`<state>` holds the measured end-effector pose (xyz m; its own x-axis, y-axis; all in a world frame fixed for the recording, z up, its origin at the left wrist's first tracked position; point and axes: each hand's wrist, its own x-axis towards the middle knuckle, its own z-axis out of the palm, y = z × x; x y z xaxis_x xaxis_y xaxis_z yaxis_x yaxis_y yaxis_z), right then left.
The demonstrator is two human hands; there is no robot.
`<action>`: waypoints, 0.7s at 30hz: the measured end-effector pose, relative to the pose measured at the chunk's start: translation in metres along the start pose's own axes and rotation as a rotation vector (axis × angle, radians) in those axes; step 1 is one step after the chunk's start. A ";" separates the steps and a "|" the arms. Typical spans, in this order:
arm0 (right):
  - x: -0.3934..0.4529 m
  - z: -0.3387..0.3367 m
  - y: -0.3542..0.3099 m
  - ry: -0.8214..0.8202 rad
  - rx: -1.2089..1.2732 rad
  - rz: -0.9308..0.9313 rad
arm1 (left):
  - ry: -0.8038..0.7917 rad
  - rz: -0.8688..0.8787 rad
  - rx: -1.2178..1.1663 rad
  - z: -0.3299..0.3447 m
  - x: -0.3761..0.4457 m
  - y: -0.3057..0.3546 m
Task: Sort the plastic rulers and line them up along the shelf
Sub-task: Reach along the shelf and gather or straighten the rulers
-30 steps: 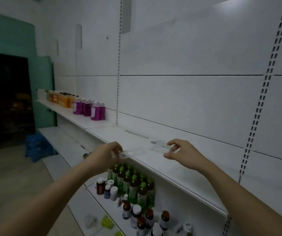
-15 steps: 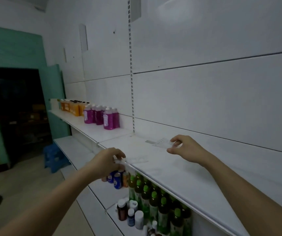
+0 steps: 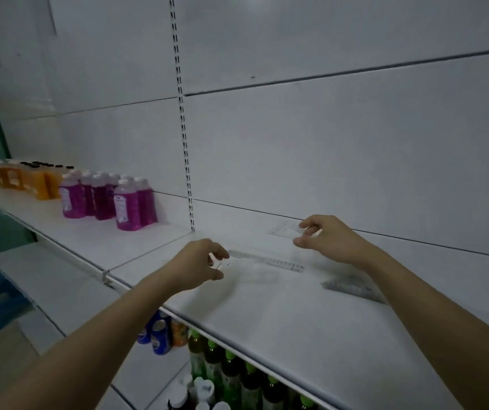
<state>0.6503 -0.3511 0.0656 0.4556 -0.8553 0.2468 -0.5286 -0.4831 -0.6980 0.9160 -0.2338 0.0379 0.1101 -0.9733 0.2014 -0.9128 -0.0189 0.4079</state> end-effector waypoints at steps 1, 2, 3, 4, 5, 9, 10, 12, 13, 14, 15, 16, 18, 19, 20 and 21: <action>0.004 0.002 0.003 0.021 0.000 0.029 | -0.018 0.027 -0.018 0.005 0.016 -0.005; 0.008 0.004 0.005 0.040 -0.002 0.057 | -0.039 0.058 -0.033 0.009 0.033 -0.010; 0.011 0.006 0.008 0.059 -0.006 0.086 | -0.065 0.096 -0.039 0.015 0.049 -0.014; 0.012 0.009 0.010 0.076 -0.011 0.119 | -0.094 0.136 -0.041 0.021 0.065 -0.017; 0.014 0.011 0.012 0.093 -0.014 0.154 | -0.126 0.173 -0.046 0.026 0.079 -0.020; 0.019 0.022 0.015 0.167 -0.055 0.267 | -0.219 0.282 -0.088 0.049 0.131 -0.034; 0.019 0.024 0.014 0.191 -0.070 0.285 | -0.227 0.301 -0.094 0.054 0.141 -0.036; 0.018 0.028 0.013 0.240 -0.090 0.318 | -0.238 0.341 -0.102 0.063 0.157 -0.039; 0.016 0.030 0.012 0.260 -0.092 0.335 | -0.247 0.365 -0.099 0.066 0.164 -0.040; 0.013 0.032 0.011 0.275 -0.094 0.350 | -0.257 0.391 -0.092 0.069 0.168 -0.039; 0.011 0.034 0.010 0.284 -0.097 0.362 | -0.267 0.415 -0.084 0.072 0.173 -0.039; 0.010 0.035 0.009 0.289 -0.107 0.371 | -0.276 0.437 -0.079 0.074 0.176 -0.038; 0.009 0.037 0.008 0.298 -0.127 0.381 | -0.296 0.472 -0.088 0.078 0.183 -0.036; 0.010 0.038 0.007 0.306 -0.129 0.382 | -0.308 0.489 -0.091 0.080 0.187 -0.036; 0.011 0.038 0.007 0.312 -0.128 0.378 | -0.317 0.509 -0.086 0.080 0.189 -0.034; 0.012 0.038 0.006 0.314 -0.125 0.373 | -0.326 0.522 -0.078 0.081 0.191 -0.033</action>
<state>0.6794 -0.3570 0.0387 -0.0083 -0.9798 0.1999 -0.7049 -0.1361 -0.6962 0.9352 -0.4379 -0.0093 -0.4804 -0.8695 0.1149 -0.7811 0.4837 0.3948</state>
